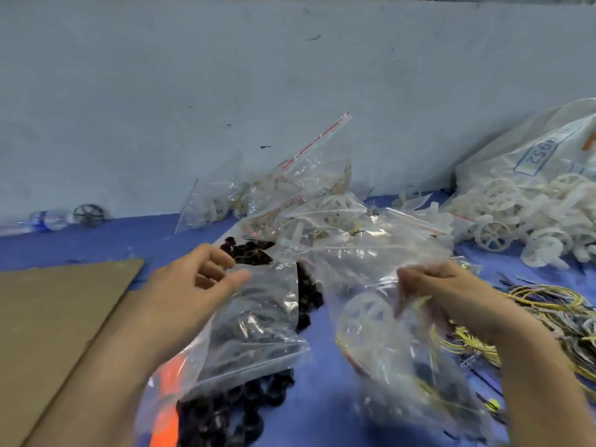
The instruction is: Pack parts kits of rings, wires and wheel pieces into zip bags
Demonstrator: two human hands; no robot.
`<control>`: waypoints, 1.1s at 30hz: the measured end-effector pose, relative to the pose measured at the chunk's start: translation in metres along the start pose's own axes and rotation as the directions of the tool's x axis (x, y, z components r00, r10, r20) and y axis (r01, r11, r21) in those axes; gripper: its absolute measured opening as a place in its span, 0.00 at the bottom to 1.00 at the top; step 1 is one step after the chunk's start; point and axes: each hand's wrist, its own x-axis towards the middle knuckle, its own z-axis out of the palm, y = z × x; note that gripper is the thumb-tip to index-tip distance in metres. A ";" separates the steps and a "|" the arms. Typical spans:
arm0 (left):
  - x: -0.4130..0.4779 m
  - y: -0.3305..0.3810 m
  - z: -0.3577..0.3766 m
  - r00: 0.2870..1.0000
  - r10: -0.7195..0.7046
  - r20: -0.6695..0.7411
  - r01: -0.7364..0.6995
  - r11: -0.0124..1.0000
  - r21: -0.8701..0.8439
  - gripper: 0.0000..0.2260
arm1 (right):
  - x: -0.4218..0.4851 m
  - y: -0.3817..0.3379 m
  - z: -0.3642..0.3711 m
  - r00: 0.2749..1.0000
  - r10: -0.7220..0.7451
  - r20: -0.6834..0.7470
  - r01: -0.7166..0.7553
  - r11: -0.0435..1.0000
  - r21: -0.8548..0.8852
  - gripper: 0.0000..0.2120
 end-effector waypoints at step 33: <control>0.027 -0.024 0.061 0.957 -0.237 -0.166 0.121 0.850 -0.512 0.10 | 0.037 0.041 0.172 0.984 0.019 0.176 0.045 0.935 -0.352 0.08</control>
